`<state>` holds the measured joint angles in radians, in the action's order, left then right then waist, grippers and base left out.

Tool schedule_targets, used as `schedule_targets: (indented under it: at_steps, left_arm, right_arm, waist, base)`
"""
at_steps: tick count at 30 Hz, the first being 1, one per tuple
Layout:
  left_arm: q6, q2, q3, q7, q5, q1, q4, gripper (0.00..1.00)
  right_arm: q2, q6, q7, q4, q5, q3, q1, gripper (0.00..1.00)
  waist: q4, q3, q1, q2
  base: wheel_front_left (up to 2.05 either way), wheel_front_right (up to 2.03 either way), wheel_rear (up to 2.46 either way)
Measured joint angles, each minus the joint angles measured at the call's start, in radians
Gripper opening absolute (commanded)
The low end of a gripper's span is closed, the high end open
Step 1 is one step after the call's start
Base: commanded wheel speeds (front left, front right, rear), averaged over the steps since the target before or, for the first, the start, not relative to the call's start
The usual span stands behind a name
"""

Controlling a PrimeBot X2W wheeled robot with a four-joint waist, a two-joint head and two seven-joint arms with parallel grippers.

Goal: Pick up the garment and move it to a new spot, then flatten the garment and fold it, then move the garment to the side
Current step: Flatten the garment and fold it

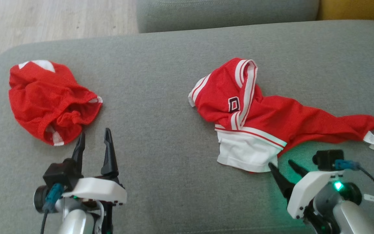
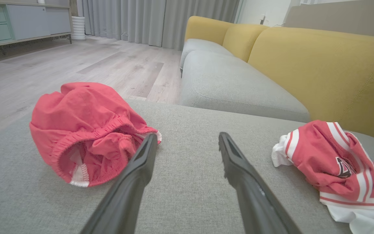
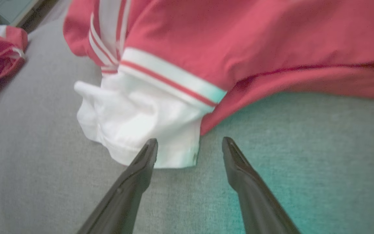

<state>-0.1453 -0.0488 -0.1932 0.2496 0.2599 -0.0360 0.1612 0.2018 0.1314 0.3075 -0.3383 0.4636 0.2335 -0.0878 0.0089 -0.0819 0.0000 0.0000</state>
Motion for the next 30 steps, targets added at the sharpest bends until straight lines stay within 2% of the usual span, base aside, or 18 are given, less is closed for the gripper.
schedule_targets:
  at_steps: [6, 7, 8, 9, 10, 11, 17, 26, 30]
  left_arm:
    - [-0.005, 0.0, -0.014, 0.0, 0.007, -0.01, 0.0, 1.0]
    - [-0.005, 0.0, -0.016, 0.0, 0.007, -0.01, 0.0, 1.0]
    - [-0.005, 0.0, -0.017, 0.0, 0.007, -0.01, 0.0, 1.0]
    - [-0.005, 0.0, -0.017, 0.0, 0.007, -0.01, 0.0, 1.0]
    - [-0.005, 0.0, -0.016, 0.0, 0.007, -0.01, 0.0, 1.0]
    - [-0.005, 0.0, -0.016, 0.0, 0.007, -0.01, 0.0, 1.0]
    - [-0.005, 0.0, -0.017, 0.0, 0.007, -0.009, 0.001, 1.0]
    - [-0.006, 0.0, -0.017, 0.0, 0.007, -0.009, 0.001, 1.0]
    - [-0.006, 0.0, -0.028, 0.0, 0.007, -0.012, 0.001, 1.0]
  right_arm:
    - [-0.026, 0.0, 0.063, -0.065, -0.007, -0.022, -0.012, 1.0]
    - [-0.032, 0.0, 0.07, -0.07, -0.007, -0.026, -0.018, 0.97]
    - [-0.034, 0.0, 0.072, -0.073, -0.008, -0.03, -0.024, 0.71]
    - [-0.035, 0.0, 0.072, -0.074, -0.009, -0.034, -0.029, 0.29]
    - [-0.035, 0.0, 0.071, -0.075, -0.01, -0.035, -0.031, 0.29]
    - [-0.035, 0.0, 0.071, -0.075, -0.011, -0.034, -0.031, 0.0]
    - [-0.035, 0.0, 0.091, -0.042, -0.035, -0.045, -0.017, 0.0]
    - [-0.033, 0.0, 0.173, 0.26, -0.008, -0.079, 0.018, 0.0]
    - [-0.02, 0.0, 0.205, 0.294, 0.03, -0.088, -0.063, 0.0]
  waist:
    - [0.025, -0.012, 0.0, 0.0]
    - [0.03, -0.014, 0.0, 0.0]
    - [0.035, -0.015, 0.0, 0.0]
    - [0.04, -0.016, 0.0, 0.0]
    - [0.044, -0.016, 0.0, 0.0]
    - [0.047, -0.016, 0.0, 0.0]
    - [0.056, -0.012, 0.0, 0.0]
    - [0.051, -0.017, 0.0, 0.0]
    - [0.061, -0.041, 0.0, 0.0]
  base:
    - [0.0, 0.0, 0.0]
    - [0.0, 0.0, 0.0]
    - [0.0, 0.0, 0.0]
    - [0.0, 0.0, 0.0]
    - [0.0, 0.0, 0.0]
    - [0.0, 0.0, 0.0]
    - [0.0, 0.0, 0.0]
    - [0.0, 0.0, 0.0]
    - [0.0, 0.0, 0.0]
